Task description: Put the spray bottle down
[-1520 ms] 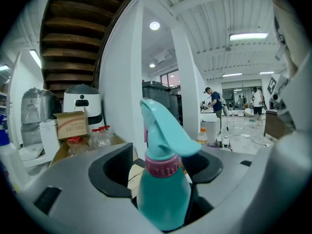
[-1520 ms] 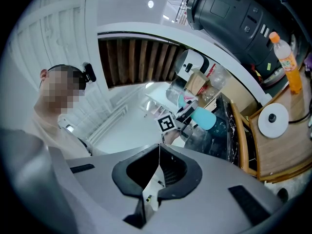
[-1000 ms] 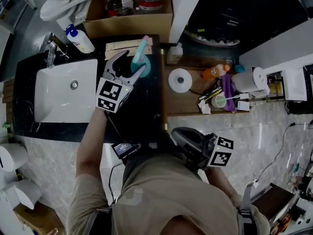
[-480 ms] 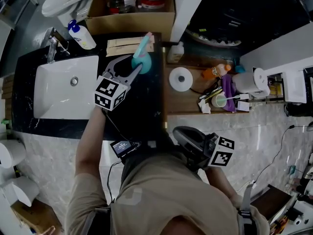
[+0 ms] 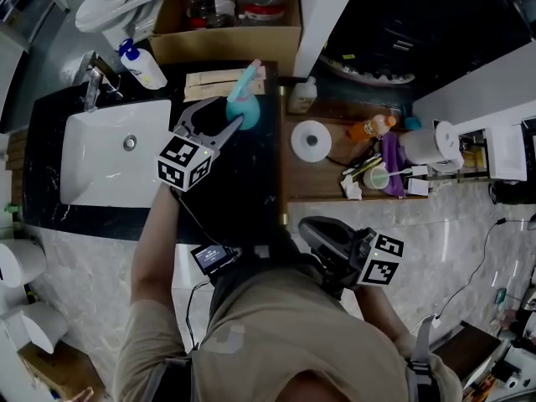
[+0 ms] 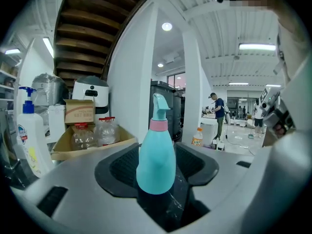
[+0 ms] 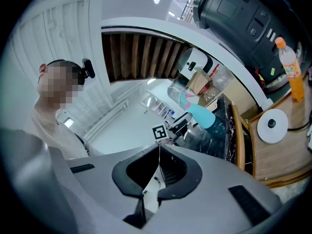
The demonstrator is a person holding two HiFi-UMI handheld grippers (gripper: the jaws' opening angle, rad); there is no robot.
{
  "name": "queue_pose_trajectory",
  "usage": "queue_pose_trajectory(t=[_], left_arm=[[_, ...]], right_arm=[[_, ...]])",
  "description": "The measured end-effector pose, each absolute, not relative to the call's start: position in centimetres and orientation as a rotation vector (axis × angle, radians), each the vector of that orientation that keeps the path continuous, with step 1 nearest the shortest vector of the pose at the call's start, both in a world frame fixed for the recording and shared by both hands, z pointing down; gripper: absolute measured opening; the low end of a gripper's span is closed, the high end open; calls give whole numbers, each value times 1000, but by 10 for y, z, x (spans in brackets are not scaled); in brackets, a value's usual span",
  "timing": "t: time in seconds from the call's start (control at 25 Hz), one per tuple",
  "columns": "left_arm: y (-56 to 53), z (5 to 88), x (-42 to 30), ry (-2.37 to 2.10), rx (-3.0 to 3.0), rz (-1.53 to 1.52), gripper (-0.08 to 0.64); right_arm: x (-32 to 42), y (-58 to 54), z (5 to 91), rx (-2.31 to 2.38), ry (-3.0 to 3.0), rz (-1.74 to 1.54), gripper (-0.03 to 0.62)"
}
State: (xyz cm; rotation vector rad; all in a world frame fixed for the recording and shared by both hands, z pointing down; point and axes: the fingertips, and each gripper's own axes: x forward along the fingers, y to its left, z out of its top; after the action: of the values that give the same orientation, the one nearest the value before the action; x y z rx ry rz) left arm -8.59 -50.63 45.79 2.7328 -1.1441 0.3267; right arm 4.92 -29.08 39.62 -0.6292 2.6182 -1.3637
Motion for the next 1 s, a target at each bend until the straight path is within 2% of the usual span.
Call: queue_pose_trajectory(t=[0.12, 0.28, 0.52, 1.0], left_arm=[[-500, 464, -85, -1148, 2705, 345, 245], [-499, 477, -77, -1145, 2691, 402, 253], [-508, 482, -76, -1191, 2693, 454, 253], [-519, 492, -83, -1019, 2742, 494, 245]], right_arm=[[52, -300, 394, -626, 2645, -1332, 21], [48, -317, 390, -618, 2717, -1254, 21], [41, -337, 384, -609, 2834, -1142, 21], [46, -339, 396, -618, 2809, -1212, 21]])
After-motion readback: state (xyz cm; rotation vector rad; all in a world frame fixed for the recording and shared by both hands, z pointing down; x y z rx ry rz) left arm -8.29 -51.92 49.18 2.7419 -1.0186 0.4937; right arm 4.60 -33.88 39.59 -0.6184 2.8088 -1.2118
